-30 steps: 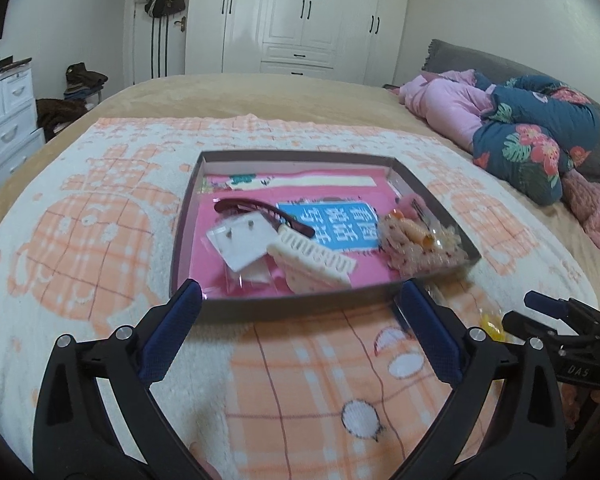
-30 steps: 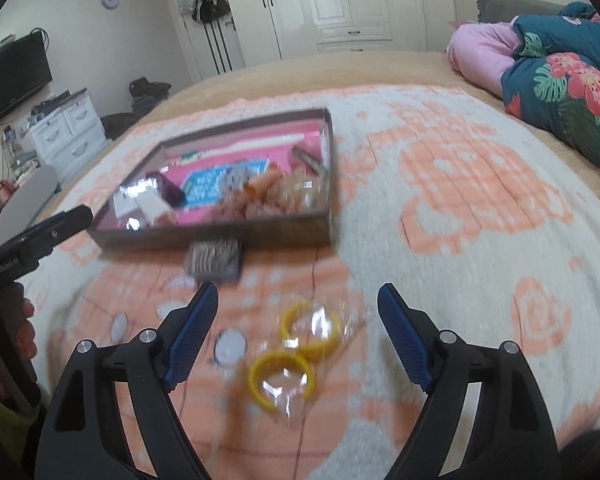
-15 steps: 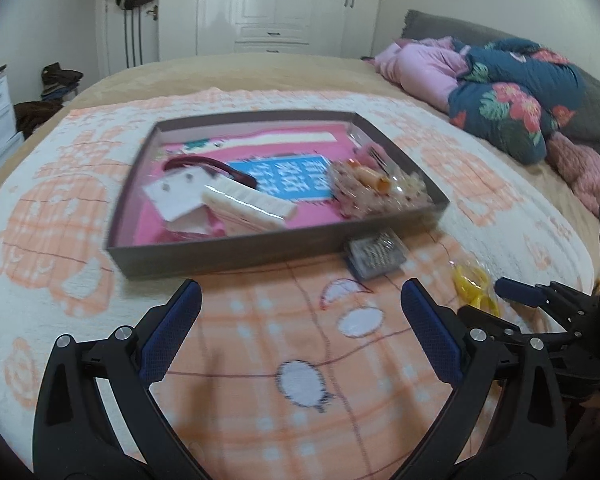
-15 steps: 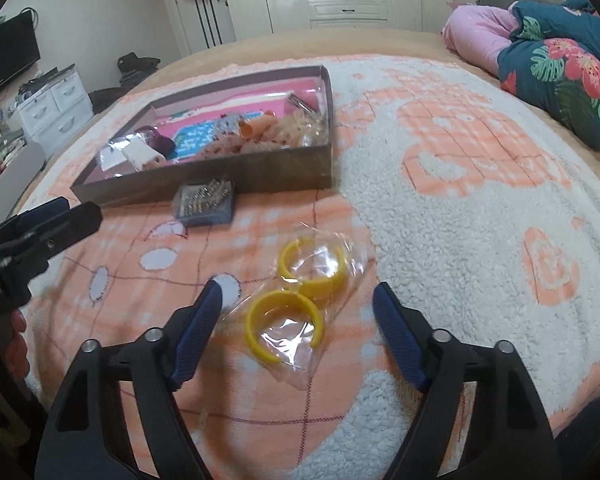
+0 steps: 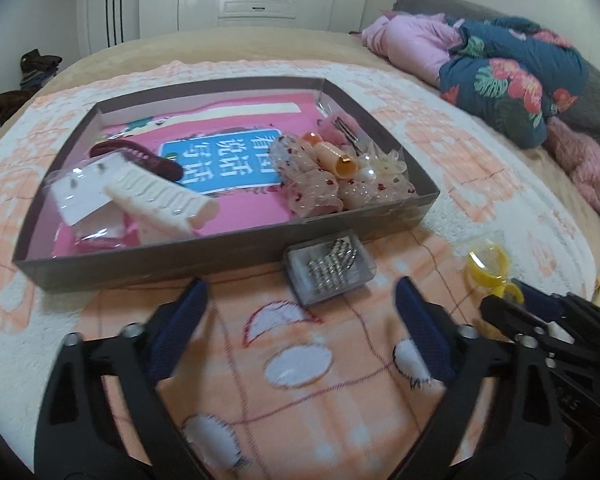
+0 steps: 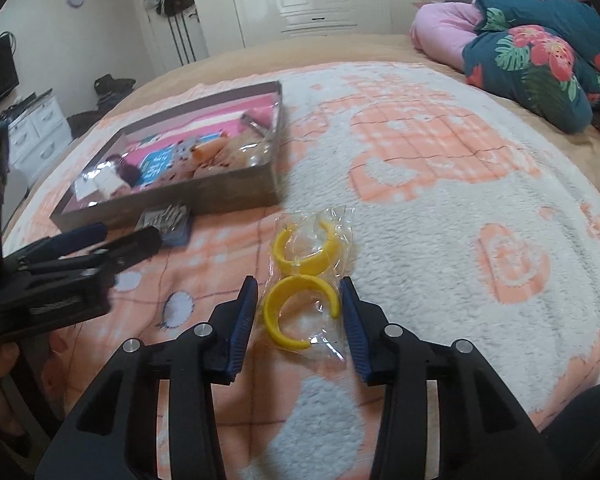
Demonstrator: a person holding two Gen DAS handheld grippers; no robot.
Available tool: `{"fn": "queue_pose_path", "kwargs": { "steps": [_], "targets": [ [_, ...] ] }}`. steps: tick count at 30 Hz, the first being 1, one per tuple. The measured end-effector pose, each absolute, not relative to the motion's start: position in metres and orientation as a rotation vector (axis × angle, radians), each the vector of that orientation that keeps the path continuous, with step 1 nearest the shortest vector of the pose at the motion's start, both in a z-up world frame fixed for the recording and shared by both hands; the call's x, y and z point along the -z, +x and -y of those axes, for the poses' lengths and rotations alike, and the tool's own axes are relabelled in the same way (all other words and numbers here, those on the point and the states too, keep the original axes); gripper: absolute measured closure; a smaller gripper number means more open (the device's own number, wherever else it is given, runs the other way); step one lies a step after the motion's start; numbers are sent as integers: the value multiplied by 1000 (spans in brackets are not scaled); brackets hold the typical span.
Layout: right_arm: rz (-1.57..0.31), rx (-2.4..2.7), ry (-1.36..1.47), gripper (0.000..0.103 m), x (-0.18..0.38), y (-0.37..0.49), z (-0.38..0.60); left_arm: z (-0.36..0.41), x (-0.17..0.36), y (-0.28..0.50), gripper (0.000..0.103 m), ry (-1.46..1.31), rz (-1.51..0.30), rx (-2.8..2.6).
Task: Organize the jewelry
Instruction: 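Grasp the clear box of silver pins with the left tool while the right tool grasps the yellow ring packet, then carry the pin box and yellow ring packet into the box and open both tools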
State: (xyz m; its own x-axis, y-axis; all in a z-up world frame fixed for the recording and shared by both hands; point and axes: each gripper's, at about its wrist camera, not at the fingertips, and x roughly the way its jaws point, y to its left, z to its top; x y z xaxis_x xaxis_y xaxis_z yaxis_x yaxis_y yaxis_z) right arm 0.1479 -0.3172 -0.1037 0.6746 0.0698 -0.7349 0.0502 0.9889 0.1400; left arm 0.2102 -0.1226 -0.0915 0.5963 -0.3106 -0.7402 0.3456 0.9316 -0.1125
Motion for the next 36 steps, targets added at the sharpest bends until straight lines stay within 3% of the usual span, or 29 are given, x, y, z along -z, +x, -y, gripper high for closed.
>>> {"fn": "queue_pose_path", "kwargs": {
  "steps": [6, 9, 20, 36],
  "targets": [
    [-815, 1, 171, 63, 102, 148, 324, 133, 100, 224, 44, 3, -905, 380],
    [-806, 2, 171, 63, 100, 147, 325, 136, 101, 227, 62, -2, -911, 395],
    [-739, -72, 114, 63, 85, 142, 310, 123, 79, 211, 64, -12, -857, 427],
    [-663, -264, -20, 63, 52, 156, 254, 42, 45, 207, 64, -103, -765, 308]
  ]
}}
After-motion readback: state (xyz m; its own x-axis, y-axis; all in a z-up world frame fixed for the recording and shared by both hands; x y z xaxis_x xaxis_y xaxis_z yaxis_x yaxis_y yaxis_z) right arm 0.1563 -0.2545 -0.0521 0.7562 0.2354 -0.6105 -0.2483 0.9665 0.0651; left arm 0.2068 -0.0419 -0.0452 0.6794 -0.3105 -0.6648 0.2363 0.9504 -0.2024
